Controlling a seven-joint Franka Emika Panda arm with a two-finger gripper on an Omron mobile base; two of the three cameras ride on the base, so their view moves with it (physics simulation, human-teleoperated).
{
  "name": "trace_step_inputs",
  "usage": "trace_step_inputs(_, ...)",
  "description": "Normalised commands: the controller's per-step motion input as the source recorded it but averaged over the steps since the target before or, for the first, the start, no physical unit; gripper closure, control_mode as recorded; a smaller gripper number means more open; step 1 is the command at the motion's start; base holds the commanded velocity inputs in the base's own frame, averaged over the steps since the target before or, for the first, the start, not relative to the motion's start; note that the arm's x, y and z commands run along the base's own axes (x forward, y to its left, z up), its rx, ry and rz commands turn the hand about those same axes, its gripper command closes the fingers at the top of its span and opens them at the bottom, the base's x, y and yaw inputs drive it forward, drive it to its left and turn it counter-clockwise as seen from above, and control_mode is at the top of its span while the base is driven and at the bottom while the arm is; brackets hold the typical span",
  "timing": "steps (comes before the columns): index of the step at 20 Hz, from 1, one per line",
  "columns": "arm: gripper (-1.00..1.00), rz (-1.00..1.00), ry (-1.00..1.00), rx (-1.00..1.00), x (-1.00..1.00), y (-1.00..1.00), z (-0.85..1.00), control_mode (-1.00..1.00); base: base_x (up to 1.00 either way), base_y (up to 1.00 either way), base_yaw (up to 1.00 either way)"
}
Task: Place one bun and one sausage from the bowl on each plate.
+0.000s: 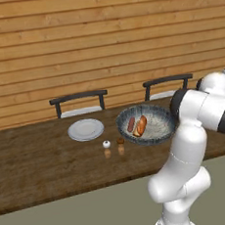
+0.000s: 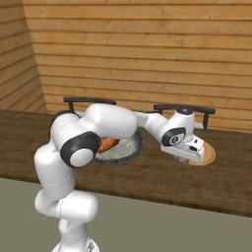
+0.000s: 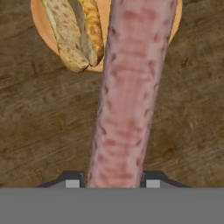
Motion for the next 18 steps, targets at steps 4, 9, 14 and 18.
trace_step_inputs(4,1.00,0.00,0.00,0.01,0.44,-0.20,0.00,-1.00,0.00,0.00,0.00)
trace_step_inputs(9,1.00,0.00,0.02,0.01,0.43,-0.28,-0.01,-1.00,0.00,0.00,0.00)
trace_step_inputs(14,1.00,0.00,0.00,0.00,0.27,-0.14,-0.40,-1.00,0.00,0.00,0.00)
trace_step_inputs(18,1.00,0.00,0.00,0.00,0.13,-0.03,-0.45,-1.00,0.00,0.00,0.00)
